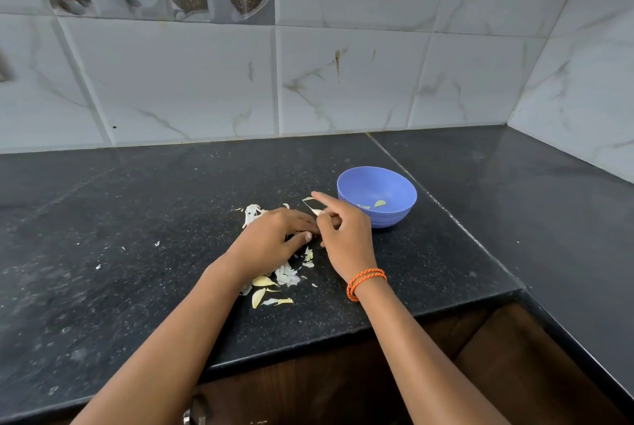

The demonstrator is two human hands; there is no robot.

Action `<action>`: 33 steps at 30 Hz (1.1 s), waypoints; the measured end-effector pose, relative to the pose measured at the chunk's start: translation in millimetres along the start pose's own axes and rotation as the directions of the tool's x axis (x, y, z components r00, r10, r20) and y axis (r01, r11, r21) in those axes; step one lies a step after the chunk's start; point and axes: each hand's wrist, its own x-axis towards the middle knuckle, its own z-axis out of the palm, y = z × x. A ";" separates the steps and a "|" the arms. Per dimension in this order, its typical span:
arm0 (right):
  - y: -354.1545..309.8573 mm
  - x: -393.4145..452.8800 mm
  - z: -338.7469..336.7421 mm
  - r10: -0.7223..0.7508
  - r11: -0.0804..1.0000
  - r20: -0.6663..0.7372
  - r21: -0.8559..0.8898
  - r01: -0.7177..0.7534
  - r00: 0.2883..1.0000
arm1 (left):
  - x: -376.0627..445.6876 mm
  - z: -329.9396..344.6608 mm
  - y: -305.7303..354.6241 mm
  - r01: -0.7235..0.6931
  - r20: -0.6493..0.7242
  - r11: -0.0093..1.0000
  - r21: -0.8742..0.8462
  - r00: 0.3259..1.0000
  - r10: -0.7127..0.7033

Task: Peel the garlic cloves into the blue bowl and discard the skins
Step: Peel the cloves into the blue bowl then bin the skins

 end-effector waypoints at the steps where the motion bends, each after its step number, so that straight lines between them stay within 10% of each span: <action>1: -0.8 0.0 0.3 -0.013 1.000 0.024 -0.008 0.013 1.000 | -0.8 -2.0 -0.5 0.026 0.002 0.999 -0.041 1.000 -0.026; 13: -1.1 0.4 -2.0 0.039 0.987 0.083 0.155 -0.052 0.996 | -6.6 -14.6 -3.5 0.089 -0.371 0.994 -0.067 0.922 -0.108; 33: 10.7 10.3 -2.0 0.135 0.861 0.206 0.459 -0.217 0.969 | -2.1 -8.4 15.2 0.080 -0.283 0.952 -0.295 0.945 -0.167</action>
